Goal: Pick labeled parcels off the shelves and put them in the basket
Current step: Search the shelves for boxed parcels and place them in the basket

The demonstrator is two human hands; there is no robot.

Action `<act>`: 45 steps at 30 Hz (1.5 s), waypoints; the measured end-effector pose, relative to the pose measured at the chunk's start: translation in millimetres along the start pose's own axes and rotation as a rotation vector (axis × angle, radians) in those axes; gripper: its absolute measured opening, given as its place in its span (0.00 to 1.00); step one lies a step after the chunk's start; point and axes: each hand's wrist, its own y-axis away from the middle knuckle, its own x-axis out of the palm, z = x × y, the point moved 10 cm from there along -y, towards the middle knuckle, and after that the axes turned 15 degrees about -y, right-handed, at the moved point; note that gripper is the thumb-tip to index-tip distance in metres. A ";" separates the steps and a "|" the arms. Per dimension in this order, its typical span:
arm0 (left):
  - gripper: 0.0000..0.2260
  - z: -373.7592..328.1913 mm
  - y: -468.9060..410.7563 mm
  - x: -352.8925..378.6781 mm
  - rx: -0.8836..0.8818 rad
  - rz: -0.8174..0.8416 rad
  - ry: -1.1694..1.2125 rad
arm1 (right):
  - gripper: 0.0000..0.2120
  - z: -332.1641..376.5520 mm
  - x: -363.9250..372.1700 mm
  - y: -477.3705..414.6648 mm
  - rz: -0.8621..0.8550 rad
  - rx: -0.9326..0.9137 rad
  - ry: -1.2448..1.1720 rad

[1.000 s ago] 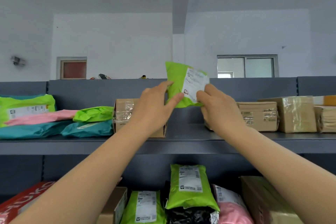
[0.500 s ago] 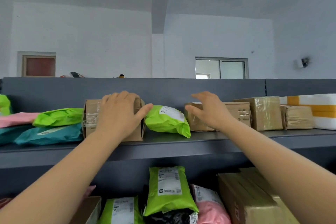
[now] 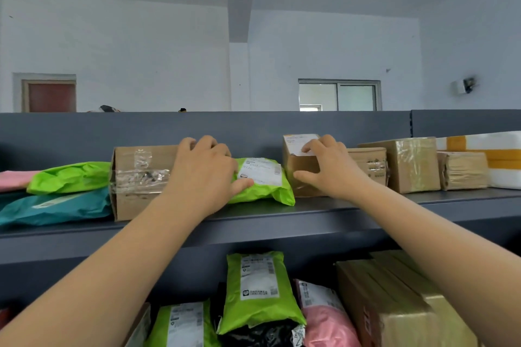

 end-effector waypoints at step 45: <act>0.21 -81.0 -56.7 -0.9 -0.102 0.037 0.958 | 0.22 -41.2 -21.9 -0.5 0.005 0.116 -0.502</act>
